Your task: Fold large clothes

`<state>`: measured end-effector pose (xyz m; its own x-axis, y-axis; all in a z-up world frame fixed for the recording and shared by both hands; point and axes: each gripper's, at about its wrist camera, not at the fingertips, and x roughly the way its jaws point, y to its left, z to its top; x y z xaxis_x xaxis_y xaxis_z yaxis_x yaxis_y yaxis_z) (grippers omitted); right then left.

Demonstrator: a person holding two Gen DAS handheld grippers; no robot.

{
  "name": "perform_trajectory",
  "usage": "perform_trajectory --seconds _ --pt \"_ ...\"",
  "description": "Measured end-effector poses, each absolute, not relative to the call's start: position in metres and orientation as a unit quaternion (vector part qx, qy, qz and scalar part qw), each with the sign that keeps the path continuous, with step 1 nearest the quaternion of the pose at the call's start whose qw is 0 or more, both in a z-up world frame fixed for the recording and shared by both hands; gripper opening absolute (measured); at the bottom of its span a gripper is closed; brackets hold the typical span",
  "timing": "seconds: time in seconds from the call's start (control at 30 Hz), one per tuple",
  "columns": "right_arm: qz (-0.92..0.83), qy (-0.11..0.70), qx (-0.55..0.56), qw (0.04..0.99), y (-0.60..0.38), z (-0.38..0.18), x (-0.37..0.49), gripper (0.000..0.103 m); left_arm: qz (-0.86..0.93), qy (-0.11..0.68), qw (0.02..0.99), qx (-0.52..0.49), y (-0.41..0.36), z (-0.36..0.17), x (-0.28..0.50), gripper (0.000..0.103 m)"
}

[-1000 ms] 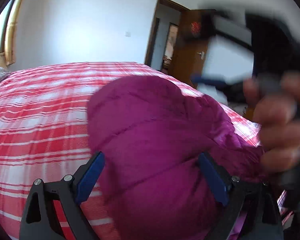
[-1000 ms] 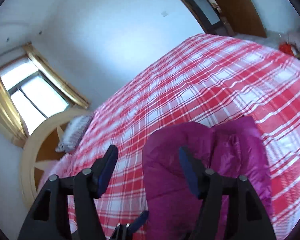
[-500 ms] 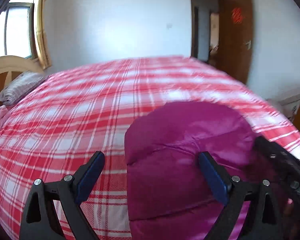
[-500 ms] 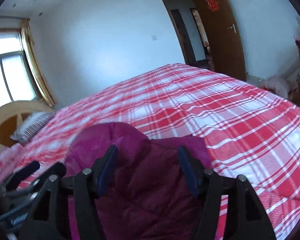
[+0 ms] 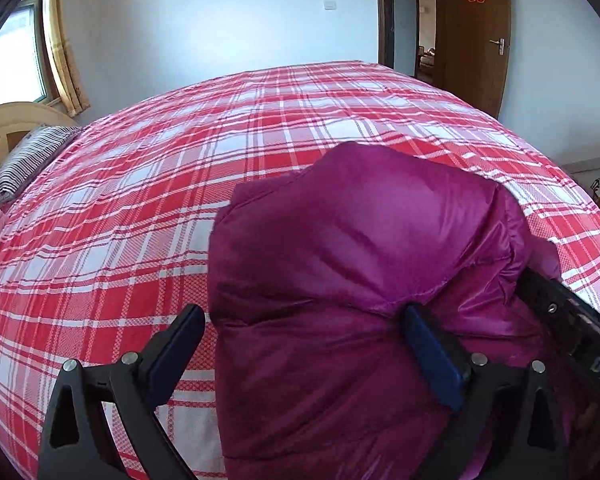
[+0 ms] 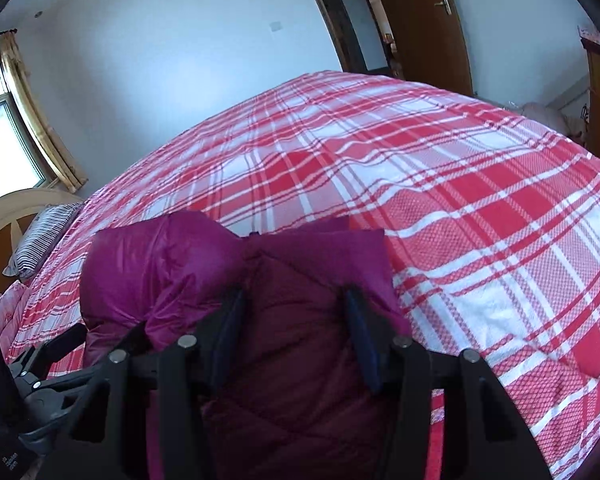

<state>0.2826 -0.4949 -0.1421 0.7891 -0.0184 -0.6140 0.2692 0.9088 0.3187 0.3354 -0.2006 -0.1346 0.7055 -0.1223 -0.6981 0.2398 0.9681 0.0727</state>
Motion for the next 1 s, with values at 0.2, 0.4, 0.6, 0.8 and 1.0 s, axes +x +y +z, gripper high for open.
perform_trajectory --seconds 0.2,0.4,0.6,0.8,1.0 --pt "-0.083 0.332 0.207 0.917 -0.499 -0.15 0.288 0.054 -0.095 0.291 0.949 0.078 -0.205 -0.091 0.316 0.1" --pt "-0.085 0.336 0.204 0.915 -0.498 -0.15 0.289 0.055 -0.071 0.336 0.927 0.15 -0.23 -0.115 0.345 0.1" --pt "-0.087 0.349 0.199 0.912 -0.496 -0.151 0.293 0.055 -0.073 0.361 0.918 0.147 -0.23 -0.135 0.358 0.102" --pt "-0.088 0.355 0.197 0.91 -0.495 -0.152 0.295 0.056 -0.074 0.365 0.916 0.149 -0.23 -0.143 0.361 0.102" --pt "-0.09 0.363 0.194 0.907 -0.495 -0.153 0.298 0.056 -0.081 0.378 0.911 0.144 -0.228 -0.148 0.366 0.102"
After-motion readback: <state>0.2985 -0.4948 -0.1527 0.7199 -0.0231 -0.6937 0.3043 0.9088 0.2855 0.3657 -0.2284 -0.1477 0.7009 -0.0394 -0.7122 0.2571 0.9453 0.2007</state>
